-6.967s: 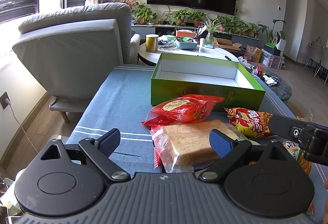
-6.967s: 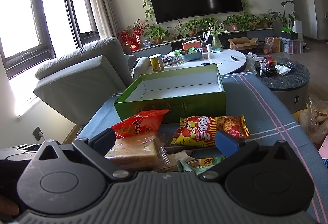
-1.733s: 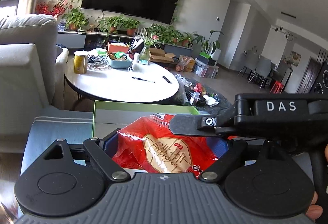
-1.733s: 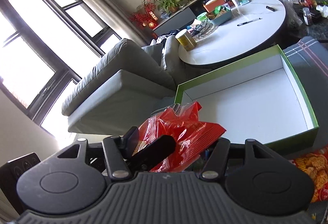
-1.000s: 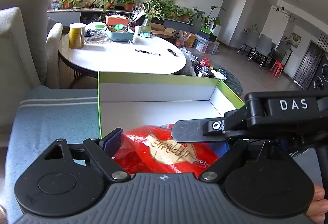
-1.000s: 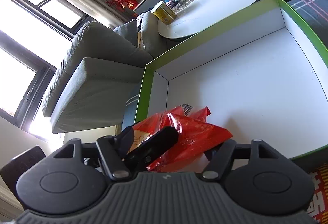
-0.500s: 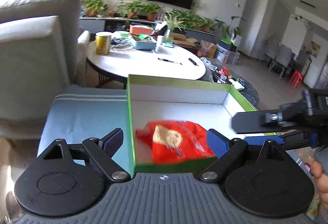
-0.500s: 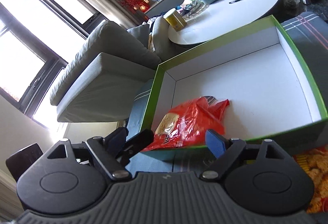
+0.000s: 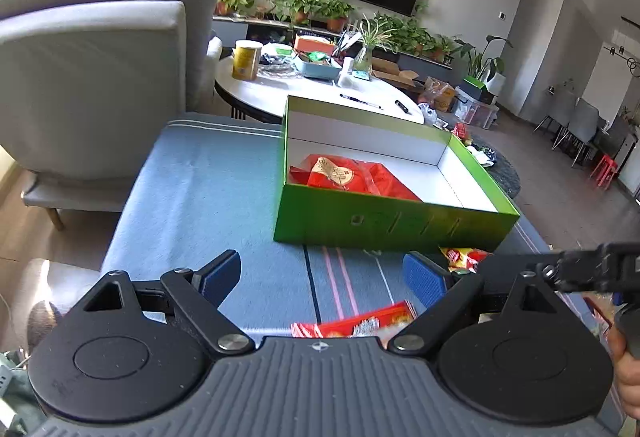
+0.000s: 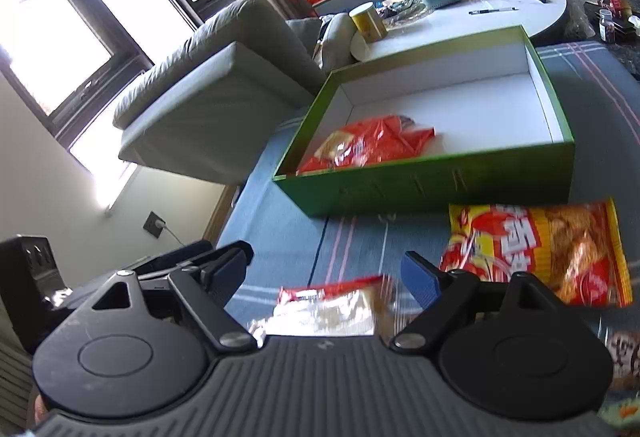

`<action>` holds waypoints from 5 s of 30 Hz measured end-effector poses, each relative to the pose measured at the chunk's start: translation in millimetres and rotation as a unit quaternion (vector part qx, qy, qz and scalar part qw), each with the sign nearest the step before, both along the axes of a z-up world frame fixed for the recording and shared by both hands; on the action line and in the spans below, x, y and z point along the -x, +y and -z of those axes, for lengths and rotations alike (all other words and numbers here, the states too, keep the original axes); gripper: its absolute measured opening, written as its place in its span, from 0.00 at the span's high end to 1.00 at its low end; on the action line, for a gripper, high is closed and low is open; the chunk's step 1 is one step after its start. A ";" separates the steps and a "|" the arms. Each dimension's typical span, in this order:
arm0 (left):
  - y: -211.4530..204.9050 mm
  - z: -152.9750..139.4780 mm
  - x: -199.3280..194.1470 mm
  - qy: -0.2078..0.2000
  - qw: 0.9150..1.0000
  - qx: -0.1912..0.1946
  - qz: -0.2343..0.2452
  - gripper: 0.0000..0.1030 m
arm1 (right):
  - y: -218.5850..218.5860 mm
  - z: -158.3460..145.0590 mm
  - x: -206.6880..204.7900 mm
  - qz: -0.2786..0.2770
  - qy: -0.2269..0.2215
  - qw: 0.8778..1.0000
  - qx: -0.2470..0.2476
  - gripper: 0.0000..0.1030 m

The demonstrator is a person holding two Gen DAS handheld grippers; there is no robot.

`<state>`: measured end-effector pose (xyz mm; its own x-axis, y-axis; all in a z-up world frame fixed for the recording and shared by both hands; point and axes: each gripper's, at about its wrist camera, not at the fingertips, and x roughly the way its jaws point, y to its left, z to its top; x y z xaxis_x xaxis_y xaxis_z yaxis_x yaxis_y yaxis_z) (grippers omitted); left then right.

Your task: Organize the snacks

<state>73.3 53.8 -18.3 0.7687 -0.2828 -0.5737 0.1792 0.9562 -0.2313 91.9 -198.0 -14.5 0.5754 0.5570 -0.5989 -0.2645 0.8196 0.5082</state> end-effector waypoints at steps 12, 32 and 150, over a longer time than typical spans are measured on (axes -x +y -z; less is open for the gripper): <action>-19.8 13.1 46.6 0.048 0.999 -0.019 0.018 0.15 | 0.9 19.9 21.4 0.011 0.019 1.000 0.006 0.04; -4.2 20.3 42.3 0.054 0.998 -0.024 -0.011 0.16 | 7.8 29.4 40.1 0.003 0.042 0.999 -0.012 0.19; -146.9 2.3 -209.6 0.068 0.995 -0.010 0.076 0.31 | -92.7 3.0 -149.2 0.150 -0.029 0.985 0.074 0.45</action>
